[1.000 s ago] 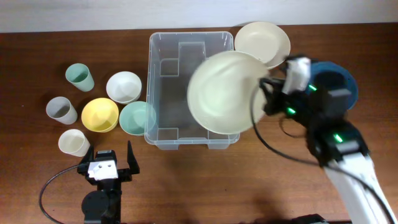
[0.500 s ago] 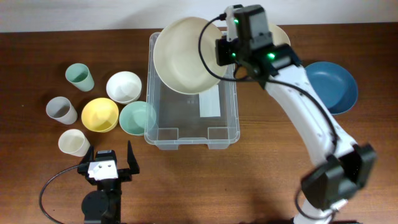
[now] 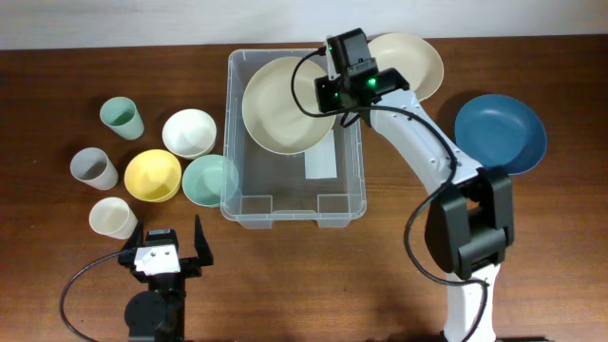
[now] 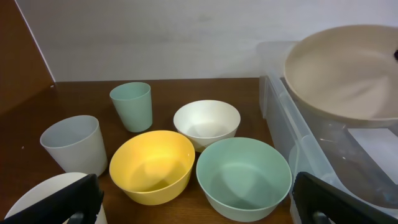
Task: Pack container
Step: 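Lift the cream plate and lower it into the clear container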
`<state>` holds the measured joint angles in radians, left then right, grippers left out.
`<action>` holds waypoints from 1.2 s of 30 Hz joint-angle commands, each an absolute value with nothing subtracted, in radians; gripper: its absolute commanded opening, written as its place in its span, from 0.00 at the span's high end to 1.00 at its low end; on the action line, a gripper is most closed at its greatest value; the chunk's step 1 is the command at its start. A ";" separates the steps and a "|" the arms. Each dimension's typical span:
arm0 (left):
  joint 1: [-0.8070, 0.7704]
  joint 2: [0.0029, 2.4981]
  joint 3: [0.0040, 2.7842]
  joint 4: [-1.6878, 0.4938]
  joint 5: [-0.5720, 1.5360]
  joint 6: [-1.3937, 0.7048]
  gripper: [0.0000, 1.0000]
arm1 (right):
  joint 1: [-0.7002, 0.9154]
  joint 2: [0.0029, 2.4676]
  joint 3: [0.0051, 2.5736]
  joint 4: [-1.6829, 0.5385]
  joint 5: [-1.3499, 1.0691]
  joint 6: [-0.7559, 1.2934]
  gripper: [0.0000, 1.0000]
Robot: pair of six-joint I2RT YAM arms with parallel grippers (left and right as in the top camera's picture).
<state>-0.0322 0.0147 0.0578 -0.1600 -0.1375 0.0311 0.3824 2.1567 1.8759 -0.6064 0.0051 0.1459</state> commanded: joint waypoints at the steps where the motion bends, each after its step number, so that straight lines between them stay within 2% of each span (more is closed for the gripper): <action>1: -0.030 0.007 0.047 -0.157 -0.127 0.046 0.00 | 0.393 2.182 1.902 -0.578 0.036 0.135 0.96; 10: -0.030 0.007 0.047 -0.157 -0.127 0.046 0.00 | 0.392 2.185 1.902 -0.572 0.073 0.104 0.94; 11: -0.030 0.007 0.047 -0.157 -0.127 0.046 0.00 | 0.392 2.185 1.902 -0.572 0.081 0.104 0.84; 12: -0.030 0.007 0.047 -0.157 -0.127 0.046 0.00 | 0.392 2.185 1.902 -0.572 0.085 0.104 0.63; 15: -0.030 0.007 0.047 -0.157 -0.127 0.046 0.00 | 0.393 2.185 1.902 -0.568 0.084 0.101 0.55; 23: -0.030 0.007 0.047 -0.157 -0.127 0.046 0.00 | 0.393 2.147 1.940 -0.583 0.084 0.085 0.53; 30: -0.030 0.007 0.047 -0.157 -0.127 0.046 0.00 | 0.395 2.079 2.110 -0.831 0.084 0.080 0.53; 33: -0.030 0.007 0.047 -0.157 -0.127 0.046 0.00 | 0.391 2.062 2.159 -0.915 0.108 0.059 0.61; 36: -0.030 0.007 0.047 -0.157 -0.127 0.046 0.00 | 0.359 2.042 2.206 -0.981 0.146 0.073 0.62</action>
